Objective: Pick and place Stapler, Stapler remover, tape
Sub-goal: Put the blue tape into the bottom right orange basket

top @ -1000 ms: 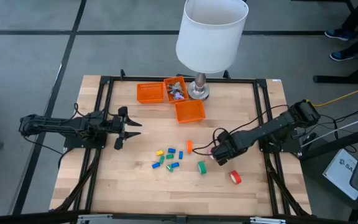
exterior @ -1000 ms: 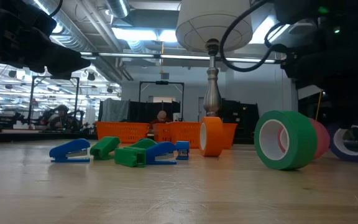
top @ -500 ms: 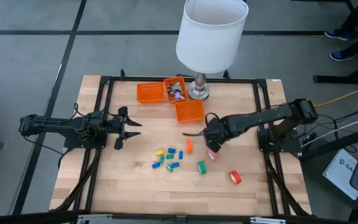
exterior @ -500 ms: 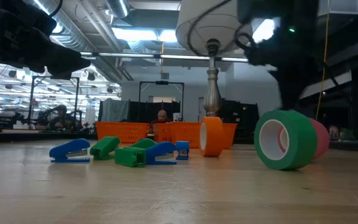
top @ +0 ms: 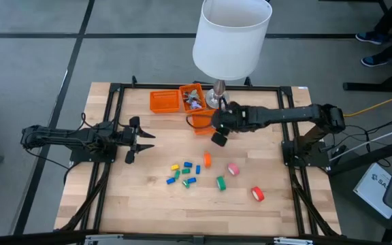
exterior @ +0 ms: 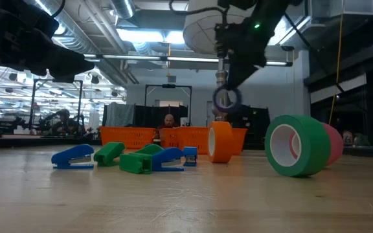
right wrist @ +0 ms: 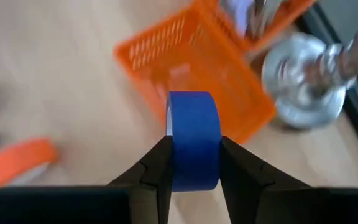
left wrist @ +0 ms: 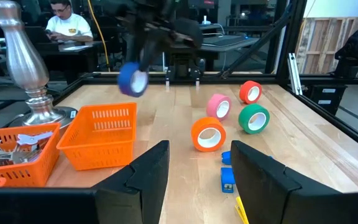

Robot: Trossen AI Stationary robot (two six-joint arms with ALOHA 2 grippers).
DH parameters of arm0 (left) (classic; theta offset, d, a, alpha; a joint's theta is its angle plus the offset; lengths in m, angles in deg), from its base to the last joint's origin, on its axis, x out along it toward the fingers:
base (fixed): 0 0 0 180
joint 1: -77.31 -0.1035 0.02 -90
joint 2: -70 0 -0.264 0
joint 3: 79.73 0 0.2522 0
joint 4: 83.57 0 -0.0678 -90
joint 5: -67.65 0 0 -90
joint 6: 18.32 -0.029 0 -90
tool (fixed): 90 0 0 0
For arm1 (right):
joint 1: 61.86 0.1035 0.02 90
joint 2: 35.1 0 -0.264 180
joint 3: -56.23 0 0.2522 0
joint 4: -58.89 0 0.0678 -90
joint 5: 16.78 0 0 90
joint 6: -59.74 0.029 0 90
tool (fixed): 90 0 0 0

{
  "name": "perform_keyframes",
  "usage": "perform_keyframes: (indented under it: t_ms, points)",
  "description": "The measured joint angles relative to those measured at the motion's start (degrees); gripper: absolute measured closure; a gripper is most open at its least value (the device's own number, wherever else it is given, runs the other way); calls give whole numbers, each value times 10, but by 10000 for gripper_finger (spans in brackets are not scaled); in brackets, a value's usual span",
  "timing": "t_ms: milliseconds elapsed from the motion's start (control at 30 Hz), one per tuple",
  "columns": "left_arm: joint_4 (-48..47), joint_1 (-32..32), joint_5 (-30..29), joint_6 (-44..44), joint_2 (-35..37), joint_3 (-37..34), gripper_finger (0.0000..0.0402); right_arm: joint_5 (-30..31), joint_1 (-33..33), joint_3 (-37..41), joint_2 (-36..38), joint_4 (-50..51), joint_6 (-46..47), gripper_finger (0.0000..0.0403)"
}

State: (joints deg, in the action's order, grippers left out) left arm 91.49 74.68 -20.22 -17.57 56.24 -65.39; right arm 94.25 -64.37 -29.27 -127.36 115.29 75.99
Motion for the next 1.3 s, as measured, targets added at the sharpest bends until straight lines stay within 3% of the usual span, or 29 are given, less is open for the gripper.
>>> perform_keyframes:
  t_ms: [300, 433, 700, 967, 1300]
  points:
    - [0, 0, 0, 0, 0, 0, 233, -15, -65, 1, -51, -60, -141, 295]
    - [0, 0, 0, 0, 0, 0, 233, -30, -90, 1, -83, -82, -151, 295]
    - [0, 0, 0, 0, 0, 0, 233, -31, -115, 1, -115, -92, -35, 291]
    - [0, 0, -1, 0, 0, 0, 233, -33, -118, 1, -115, -86, 4, 290]
    - [0, 0, -1, 0, 0, 0, 233, -47, -118, 1, -115, -66, 118, 289]
